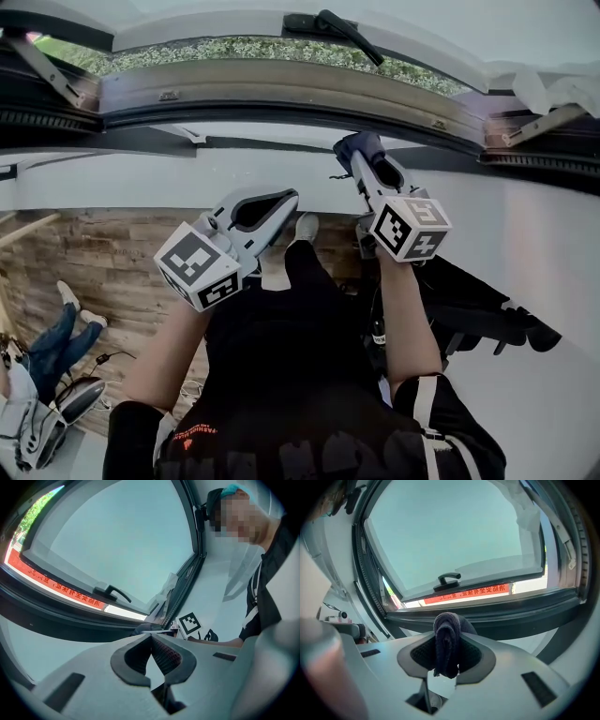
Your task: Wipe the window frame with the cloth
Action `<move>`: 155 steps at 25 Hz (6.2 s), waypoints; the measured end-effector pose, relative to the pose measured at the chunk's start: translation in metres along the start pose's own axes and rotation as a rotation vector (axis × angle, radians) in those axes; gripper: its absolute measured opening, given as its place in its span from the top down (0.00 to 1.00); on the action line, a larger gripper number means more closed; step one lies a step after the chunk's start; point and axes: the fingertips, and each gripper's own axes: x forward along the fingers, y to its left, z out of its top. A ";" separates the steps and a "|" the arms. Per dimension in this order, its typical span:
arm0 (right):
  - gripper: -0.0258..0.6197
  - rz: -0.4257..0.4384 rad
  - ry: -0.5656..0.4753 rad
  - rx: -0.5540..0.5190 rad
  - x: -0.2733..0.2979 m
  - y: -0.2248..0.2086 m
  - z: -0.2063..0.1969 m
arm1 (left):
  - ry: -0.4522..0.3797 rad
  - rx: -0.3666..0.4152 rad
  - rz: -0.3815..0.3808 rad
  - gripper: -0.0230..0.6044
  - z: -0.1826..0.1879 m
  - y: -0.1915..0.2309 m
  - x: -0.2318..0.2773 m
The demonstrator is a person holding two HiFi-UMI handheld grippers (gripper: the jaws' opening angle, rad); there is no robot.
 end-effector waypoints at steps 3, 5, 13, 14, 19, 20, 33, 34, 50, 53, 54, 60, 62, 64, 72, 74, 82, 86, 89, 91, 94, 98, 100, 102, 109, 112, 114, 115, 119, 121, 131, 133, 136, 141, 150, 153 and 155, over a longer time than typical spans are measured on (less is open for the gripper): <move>0.81 0.017 0.014 -0.014 0.007 0.013 -0.001 | -0.011 -0.008 0.012 0.93 0.000 0.005 -0.009; 0.81 0.028 0.022 -0.026 0.011 0.022 -0.001 | -0.021 -0.012 0.020 0.93 0.002 0.009 -0.016; 0.81 0.071 0.052 -0.064 0.028 0.056 -0.003 | -0.059 -0.022 0.055 0.93 0.008 0.024 -0.043; 0.81 0.078 0.056 -0.070 0.030 0.061 -0.003 | -0.065 -0.024 0.061 0.93 0.009 0.027 -0.047; 0.81 0.116 0.075 -0.095 0.045 0.088 -0.005 | -0.083 -0.033 0.091 0.93 0.012 0.040 -0.068; 0.81 0.125 0.078 -0.100 0.047 0.093 -0.005 | -0.086 -0.034 0.097 0.93 0.012 0.042 -0.072; 0.81 0.198 0.113 -0.149 0.075 0.145 -0.010 | -0.126 -0.043 0.157 0.93 0.018 0.065 -0.115; 0.81 0.204 0.115 -0.153 0.076 0.149 -0.010 | -0.129 -0.044 0.161 0.93 0.018 0.066 -0.117; 0.81 0.304 0.149 -0.211 0.112 0.218 -0.016 | -0.177 -0.056 0.231 0.93 0.016 0.094 -0.170; 0.81 0.321 0.158 -0.220 0.119 0.231 -0.017 | -0.189 -0.067 0.250 0.93 0.017 0.099 -0.181; 0.81 0.326 0.161 -0.224 0.121 0.235 -0.018 | -0.194 -0.073 0.258 0.93 0.018 0.101 -0.184; 0.81 0.360 0.176 -0.246 0.135 0.261 -0.020 | -0.217 -0.086 0.292 0.93 0.020 0.113 -0.206; 0.81 0.371 0.181 -0.254 0.139 0.269 -0.020 | -0.224 -0.090 0.303 0.93 0.020 0.116 -0.212; 0.81 0.382 0.185 -0.262 0.143 0.277 -0.020 | -0.230 -0.092 0.311 0.93 0.020 0.119 -0.218; 0.81 0.419 0.205 -0.283 0.159 0.302 -0.023 | -0.249 -0.101 0.334 0.93 0.022 0.130 -0.233; 0.81 0.429 0.208 -0.286 0.164 0.310 -0.024 | -0.252 -0.102 0.338 0.93 0.022 0.133 -0.237; 0.81 0.476 0.226 -0.310 0.181 0.340 -0.024 | -0.273 -0.112 0.381 0.93 0.027 0.147 -0.258; 0.81 0.495 0.235 -0.323 0.188 0.354 -0.025 | -0.285 -0.115 0.397 0.93 0.029 0.153 -0.268; 0.81 0.507 0.241 -0.331 0.192 0.363 -0.025 | -0.295 -0.116 0.409 0.93 0.032 0.157 -0.274; 0.81 0.515 0.245 -0.337 0.195 0.368 -0.025 | -0.300 -0.118 0.414 0.93 0.032 0.159 -0.276; 0.81 0.526 0.248 -0.343 0.199 0.374 -0.025 | -0.305 -0.122 0.421 0.93 0.032 0.162 -0.279; 0.81 0.539 0.251 -0.350 0.203 0.384 -0.025 | -0.312 -0.127 0.432 0.93 0.033 0.165 -0.286; 0.81 0.544 0.253 -0.352 0.206 0.389 -0.026 | -0.313 -0.127 0.436 0.93 0.033 0.167 -0.289; 0.81 0.548 0.255 -0.354 0.209 0.392 -0.026 | -0.313 -0.128 0.439 0.93 0.034 0.169 -0.291; 0.81 0.552 0.270 -0.350 0.215 0.397 -0.031 | -0.320 -0.130 0.451 0.93 0.033 0.172 -0.298; 0.81 0.556 0.273 -0.355 0.218 0.401 -0.032 | -0.323 -0.132 0.455 0.93 0.033 0.174 -0.301; 0.81 0.560 0.265 -0.363 0.219 0.406 -0.030 | -0.325 -0.132 0.458 0.93 0.033 0.174 -0.303; 0.81 0.561 0.266 -0.365 0.220 0.407 -0.030 | -0.326 -0.132 0.459 0.93 0.033 0.174 -0.304; 0.81 0.565 0.269 -0.368 0.222 0.411 -0.030 | -0.328 -0.128 0.465 0.93 0.035 0.176 -0.308; 0.81 0.568 0.266 -0.370 0.223 0.412 -0.029 | -0.329 -0.125 0.467 0.93 0.036 0.177 -0.309; 0.81 0.585 0.266 -0.354 0.222 0.414 -0.028 | -0.326 -0.117 0.470 0.93 0.039 0.176 -0.309; 0.81 0.590 0.269 -0.349 0.222 0.414 -0.030 | -0.324 -0.117 0.468 0.93 0.039 0.176 -0.309; 0.81 0.612 0.269 -0.355 0.218 0.421 -0.030 | -0.319 -0.116 0.462 0.93 0.039 0.176 -0.310; 0.81 0.663 0.231 -0.365 0.197 0.429 -0.019 | -0.299 -0.104 0.433 0.93 0.044 0.171 -0.299; 0.81 0.649 0.126 -0.322 0.160 0.376 0.017 | -0.247 -0.055 0.371 0.93 0.060 0.153 -0.253; 0.81 0.625 0.094 -0.304 0.147 0.350 0.029 | -0.230 -0.039 0.352 0.93 0.065 0.145 -0.233; 0.81 0.605 0.078 -0.294 0.140 0.333 0.037 | -0.220 -0.028 0.338 0.93 0.068 0.138 -0.220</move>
